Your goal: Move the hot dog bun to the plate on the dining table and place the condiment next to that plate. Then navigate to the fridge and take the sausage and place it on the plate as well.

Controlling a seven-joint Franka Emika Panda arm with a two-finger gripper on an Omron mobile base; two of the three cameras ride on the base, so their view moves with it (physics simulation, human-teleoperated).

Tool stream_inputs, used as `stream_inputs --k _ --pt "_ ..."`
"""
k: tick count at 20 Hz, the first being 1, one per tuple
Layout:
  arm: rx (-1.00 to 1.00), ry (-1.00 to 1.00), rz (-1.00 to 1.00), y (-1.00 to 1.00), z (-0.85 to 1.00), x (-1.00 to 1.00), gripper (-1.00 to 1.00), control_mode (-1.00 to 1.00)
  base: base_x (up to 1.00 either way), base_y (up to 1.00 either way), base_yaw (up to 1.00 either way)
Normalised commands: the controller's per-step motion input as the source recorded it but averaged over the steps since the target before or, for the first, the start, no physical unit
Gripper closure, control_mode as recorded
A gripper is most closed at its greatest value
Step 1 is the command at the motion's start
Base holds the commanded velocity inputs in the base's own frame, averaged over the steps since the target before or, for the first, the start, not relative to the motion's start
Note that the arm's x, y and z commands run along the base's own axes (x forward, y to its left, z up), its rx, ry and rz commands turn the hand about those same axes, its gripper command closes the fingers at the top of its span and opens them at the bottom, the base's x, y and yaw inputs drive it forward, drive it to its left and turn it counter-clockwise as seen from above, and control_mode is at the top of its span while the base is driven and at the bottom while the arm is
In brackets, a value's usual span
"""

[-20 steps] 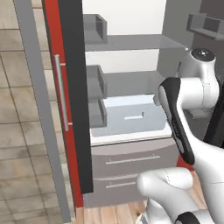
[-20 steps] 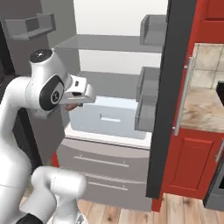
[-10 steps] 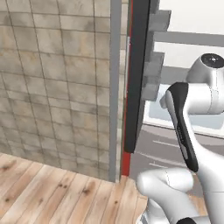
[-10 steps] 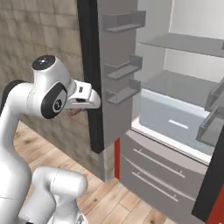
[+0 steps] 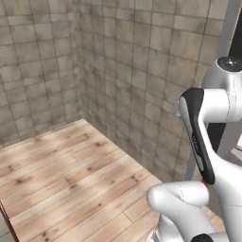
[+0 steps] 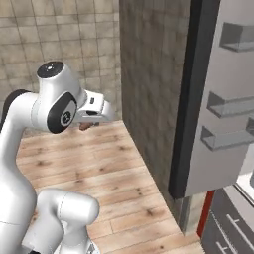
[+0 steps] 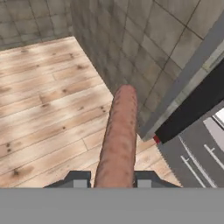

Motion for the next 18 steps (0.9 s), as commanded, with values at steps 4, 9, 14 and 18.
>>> stream_inputs --k 4,9,14,18 --pt "0.0 0.0 0.0 0.0 0.0 0.0 1.0 1.0 -0.04 0.41 0.87" --pt "0.0 0.0 0.0 0.0 0.0 0.0 1.0 1.0 0.73 0.3 0.59" --pt "0.0 0.0 0.0 0.0 0.0 0.0 1.0 1.0 1.0 0.05 0.17" --pt "0.0 0.0 0.0 0.0 0.0 0.0 1.0 1.0 1.0 0.01 0.11"
